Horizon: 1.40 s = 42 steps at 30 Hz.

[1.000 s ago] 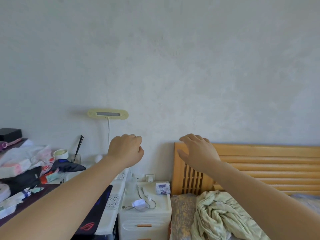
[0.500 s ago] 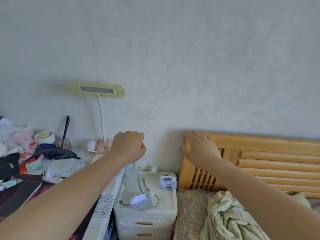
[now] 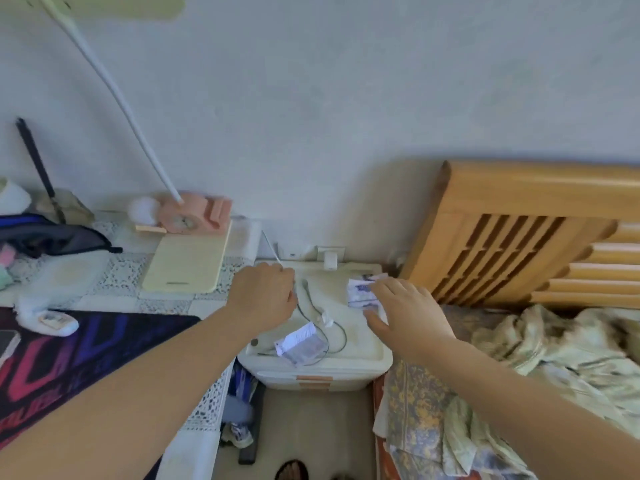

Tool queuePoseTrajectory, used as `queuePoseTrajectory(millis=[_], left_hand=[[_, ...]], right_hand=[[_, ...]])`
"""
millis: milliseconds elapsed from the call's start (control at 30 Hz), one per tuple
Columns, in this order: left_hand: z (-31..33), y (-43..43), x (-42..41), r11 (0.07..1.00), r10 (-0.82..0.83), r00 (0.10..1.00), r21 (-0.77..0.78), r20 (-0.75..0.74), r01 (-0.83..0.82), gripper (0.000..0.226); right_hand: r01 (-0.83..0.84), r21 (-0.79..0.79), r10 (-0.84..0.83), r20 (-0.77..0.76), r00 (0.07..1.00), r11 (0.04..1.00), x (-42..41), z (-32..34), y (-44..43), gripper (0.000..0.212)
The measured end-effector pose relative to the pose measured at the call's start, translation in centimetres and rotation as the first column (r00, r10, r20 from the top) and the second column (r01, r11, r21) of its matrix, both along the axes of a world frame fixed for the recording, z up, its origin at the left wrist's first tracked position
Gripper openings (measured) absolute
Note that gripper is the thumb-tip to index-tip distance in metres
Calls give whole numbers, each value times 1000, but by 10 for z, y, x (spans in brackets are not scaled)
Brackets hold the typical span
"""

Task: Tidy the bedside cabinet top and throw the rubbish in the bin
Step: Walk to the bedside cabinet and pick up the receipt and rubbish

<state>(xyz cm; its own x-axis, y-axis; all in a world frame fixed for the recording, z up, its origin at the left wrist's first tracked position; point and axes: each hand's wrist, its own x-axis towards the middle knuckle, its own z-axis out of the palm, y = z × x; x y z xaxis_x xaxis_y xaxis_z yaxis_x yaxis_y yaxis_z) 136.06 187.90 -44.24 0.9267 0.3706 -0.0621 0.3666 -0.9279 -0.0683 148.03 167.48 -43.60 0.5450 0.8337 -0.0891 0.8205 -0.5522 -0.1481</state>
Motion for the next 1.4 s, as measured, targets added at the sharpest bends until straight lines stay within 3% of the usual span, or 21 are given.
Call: queuePoseTrajectory(millis=[133, 233, 333, 600, 867, 1033, 1133, 1267, 1400], left_hand=[[-73, 5, 2, 998, 51, 997, -43, -56, -53, 20], [-129, 5, 5, 977, 127, 989, -161, -78, -139, 14], [-180, 3, 8, 948, 187, 978, -247, -87, -203, 22], [-259, 6, 11, 910, 285, 952, -282, -111, -305, 48], [-286, 4, 3, 834, 361, 909, -364, -210, -415, 45], [-283, 6, 3, 825, 373, 912, -388, -173, -411, 30], [-277, 6, 3, 790, 389, 910, -455, -145, -410, 39], [-260, 8, 4, 646, 492, 858, -600, -145, -472, 38], [-218, 11, 11, 633, 527, 843, -612, -108, -474, 37]], right_hand=[[-89, -102, 81, -82, 993, 991, 9, -70, 12, 43], [-89, -125, 71, -142, 987, 988, 22, -120, 22, 44], [-118, -133, 93, -182, 979, 984, 33, -163, 32, 44], [-80, -164, 39, -240, 970, 983, 45, -249, 68, 48], [-67, -128, 35, -241, 970, 989, 40, -285, 80, 50], [-34, -85, 14, -225, 974, 996, 46, -295, 88, 42], [4, -64, -20, -249, 968, 998, 47, -295, 89, 37], [66, -31, -73, -315, 946, 997, 50, -274, 85, 34], [59, 59, -40, -287, 957, 996, 63, -226, 81, 33]])
